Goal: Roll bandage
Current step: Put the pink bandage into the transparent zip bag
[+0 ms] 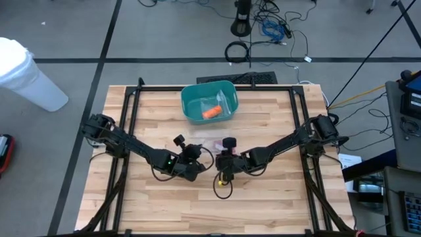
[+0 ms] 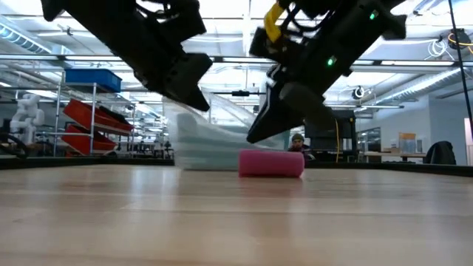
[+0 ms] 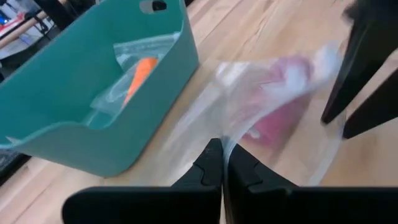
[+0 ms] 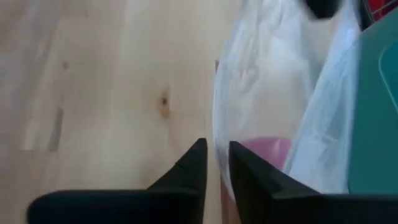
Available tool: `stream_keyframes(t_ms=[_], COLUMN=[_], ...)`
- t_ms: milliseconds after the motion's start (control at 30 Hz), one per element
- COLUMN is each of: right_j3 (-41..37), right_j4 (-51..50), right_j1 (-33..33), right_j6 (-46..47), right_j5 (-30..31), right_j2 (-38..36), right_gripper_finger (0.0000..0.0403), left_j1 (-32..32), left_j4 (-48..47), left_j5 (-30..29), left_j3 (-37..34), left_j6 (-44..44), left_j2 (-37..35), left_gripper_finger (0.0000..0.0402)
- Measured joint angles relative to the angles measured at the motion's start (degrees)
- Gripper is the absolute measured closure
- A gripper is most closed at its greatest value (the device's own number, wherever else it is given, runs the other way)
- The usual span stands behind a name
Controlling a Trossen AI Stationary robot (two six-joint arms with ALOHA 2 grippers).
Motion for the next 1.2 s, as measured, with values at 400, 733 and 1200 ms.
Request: stream_keyframes(t_ms=[400,733,1200], right_j3=[0.02,-0.02,0.03], right_j4=[-19.71,-22.71,-13.68], right_j1=[2.93,-1.88,-12.38], right_j6=[15.88,14.58,8.22], right_j5=[0.21,-1.34,-17.2], right_j2=[-10.81,-5.81,0.4], right_gripper_finger=[0.0195,0.0108,0.0131], left_j1=[0.1,0.39,4.31], left_j4=[4.2,2.69,-4.26], left_j5=[-1.72,-9.17,-5.16], left_j3=[0.0,0.0,0.0], left_j6=[-1.22,-3.31,-8.72], left_j2=[6.86,6.55,6.64], left_gripper_finger=[0.0401,0.0402,0.0401])
